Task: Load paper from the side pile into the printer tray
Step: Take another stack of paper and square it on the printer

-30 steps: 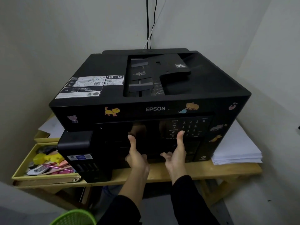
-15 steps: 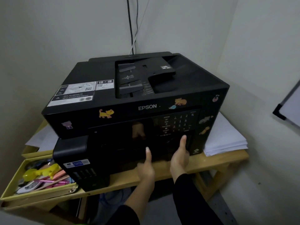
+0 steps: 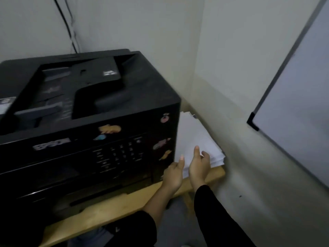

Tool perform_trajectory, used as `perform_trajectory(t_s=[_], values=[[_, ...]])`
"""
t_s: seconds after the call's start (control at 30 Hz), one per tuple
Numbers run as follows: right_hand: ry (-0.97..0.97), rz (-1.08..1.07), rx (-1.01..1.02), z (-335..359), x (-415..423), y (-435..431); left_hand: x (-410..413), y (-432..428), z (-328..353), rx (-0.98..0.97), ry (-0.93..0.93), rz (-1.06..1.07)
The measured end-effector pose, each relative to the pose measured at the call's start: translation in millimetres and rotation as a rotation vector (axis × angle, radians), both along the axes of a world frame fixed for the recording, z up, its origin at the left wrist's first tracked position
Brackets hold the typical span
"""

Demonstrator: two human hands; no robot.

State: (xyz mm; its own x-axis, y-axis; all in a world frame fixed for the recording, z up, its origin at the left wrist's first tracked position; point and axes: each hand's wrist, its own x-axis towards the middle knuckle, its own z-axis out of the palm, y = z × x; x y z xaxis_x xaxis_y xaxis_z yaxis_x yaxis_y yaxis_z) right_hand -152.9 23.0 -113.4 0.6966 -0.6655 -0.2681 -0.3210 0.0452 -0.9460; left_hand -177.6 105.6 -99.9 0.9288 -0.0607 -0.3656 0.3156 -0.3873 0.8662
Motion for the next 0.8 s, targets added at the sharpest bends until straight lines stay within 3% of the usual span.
perform_trajectory(t_s=[0.17,0.3,0.4,0.5,0.6,0.8], values=[[0.123,0.108,-0.253,4.0,50.1,-76.8,54.5,-66.8,4.5,0.086,-0.009,-0.014],[0.401,0.342,-0.53,2.5,84.4,-113.7,93.8,-77.0,-0.5,0.326,-0.007,-0.033],[0.574,0.531,-0.545,1.3,101.7,-122.8,106.4,-78.5,-13.6,0.628,0.055,-0.047],[0.648,0.685,-0.493,-3.4,112.2,-122.1,107.7,-74.8,-24.8,0.761,0.14,-0.056],[0.658,0.698,-0.499,-4.4,119.4,-111.6,112.9,-72.4,-30.5,0.802,0.157,-0.067],[0.581,0.554,-0.756,7.8,124.9,-82.0,122.7,-69.7,-26.4,0.819,0.186,-0.088]])
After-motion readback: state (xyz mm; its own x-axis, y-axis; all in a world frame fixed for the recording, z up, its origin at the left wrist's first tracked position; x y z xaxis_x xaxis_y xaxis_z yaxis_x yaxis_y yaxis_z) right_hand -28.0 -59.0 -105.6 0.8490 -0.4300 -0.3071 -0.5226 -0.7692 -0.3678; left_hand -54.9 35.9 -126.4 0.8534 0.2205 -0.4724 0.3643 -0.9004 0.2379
